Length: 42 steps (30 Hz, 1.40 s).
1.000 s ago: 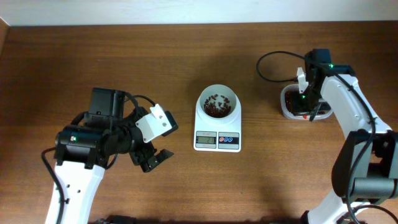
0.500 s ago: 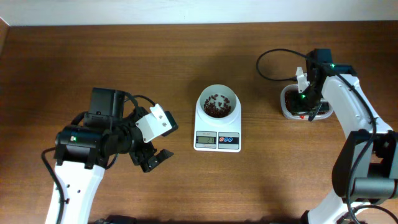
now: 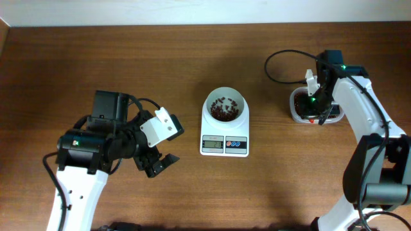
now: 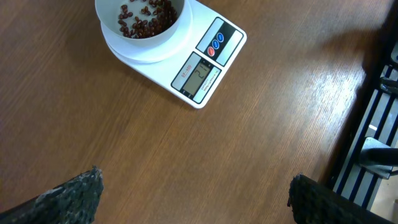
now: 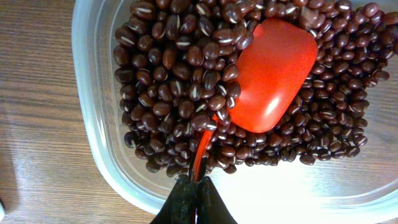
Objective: Scoop and weigh 50g on scale
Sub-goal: 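Lower the scoop into the red beans with the right gripper and scoop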
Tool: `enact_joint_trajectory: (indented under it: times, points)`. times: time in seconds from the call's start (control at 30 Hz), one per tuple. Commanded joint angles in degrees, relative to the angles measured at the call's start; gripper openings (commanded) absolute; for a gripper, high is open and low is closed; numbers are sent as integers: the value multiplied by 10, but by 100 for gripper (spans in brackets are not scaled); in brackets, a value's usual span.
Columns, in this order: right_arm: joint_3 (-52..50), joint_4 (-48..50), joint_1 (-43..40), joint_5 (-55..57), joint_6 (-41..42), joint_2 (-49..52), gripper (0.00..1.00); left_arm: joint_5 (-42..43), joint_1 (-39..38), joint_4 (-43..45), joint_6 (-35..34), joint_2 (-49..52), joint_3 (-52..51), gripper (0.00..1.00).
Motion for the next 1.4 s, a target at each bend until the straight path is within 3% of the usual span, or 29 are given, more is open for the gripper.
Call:
enact_joint_trajectory:
  times: [0.0, 1.37]
  points:
    - [-16, -34, 11, -82, -10, 20, 4, 10, 3, 1, 11, 3, -2, 99]
    - [-16, -52, 3, -114, -10, 20, 4, 10, 3, 1, 11, 3, -2, 99]
